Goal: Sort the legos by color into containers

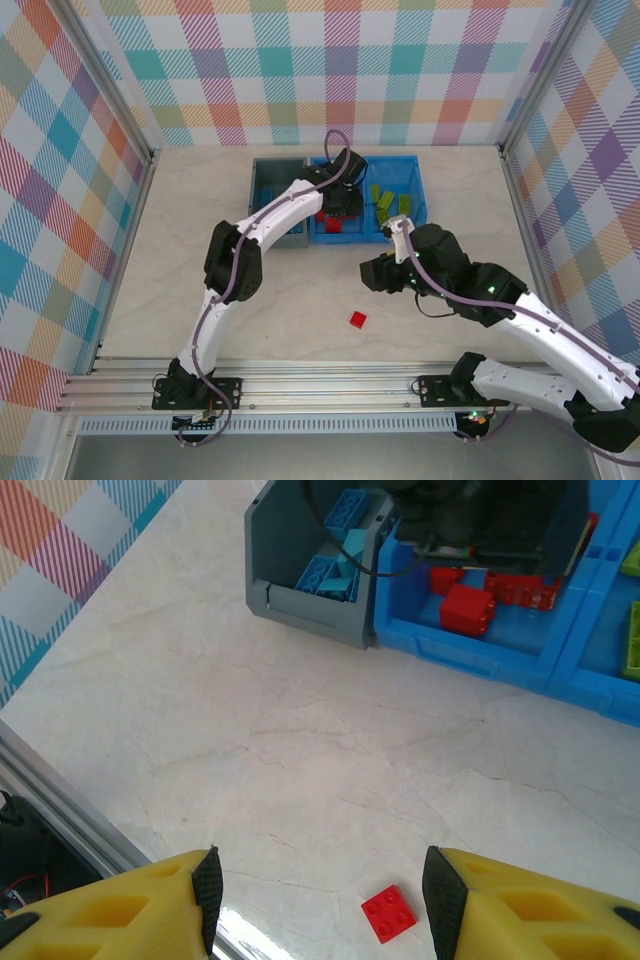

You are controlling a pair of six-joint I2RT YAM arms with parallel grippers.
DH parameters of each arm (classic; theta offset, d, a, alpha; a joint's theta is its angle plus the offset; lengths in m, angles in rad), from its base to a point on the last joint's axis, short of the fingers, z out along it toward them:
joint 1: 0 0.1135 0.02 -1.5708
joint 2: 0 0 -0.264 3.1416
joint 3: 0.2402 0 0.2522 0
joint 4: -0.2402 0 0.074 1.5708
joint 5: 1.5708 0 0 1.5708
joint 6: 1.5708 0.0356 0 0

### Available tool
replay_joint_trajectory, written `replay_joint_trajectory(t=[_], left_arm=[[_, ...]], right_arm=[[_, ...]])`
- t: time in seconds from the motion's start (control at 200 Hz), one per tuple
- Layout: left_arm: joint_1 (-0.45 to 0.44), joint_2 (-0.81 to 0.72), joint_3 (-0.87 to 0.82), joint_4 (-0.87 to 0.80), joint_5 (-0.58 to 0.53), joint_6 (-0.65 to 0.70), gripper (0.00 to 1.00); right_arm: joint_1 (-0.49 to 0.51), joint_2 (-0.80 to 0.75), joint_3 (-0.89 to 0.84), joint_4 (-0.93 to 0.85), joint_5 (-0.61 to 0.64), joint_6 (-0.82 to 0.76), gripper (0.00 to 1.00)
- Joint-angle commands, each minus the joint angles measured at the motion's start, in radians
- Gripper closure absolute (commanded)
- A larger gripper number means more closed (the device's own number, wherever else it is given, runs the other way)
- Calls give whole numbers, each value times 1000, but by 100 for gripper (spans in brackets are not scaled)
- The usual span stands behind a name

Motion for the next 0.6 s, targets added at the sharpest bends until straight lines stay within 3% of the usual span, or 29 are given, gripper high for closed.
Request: replay_joint_trajectory(t=[0.0,0.25,0.595], left_arm=[[30,12,56,-30,-5,2,69],[51,93,165,-10,-152,51,72],[65,242,354,14,-359,28,73]], right_arm=[[39,11,-8,60,65,27,42],[82,45,-45,130,79,42,42],[115,20,-214,512,122,-11,35]])
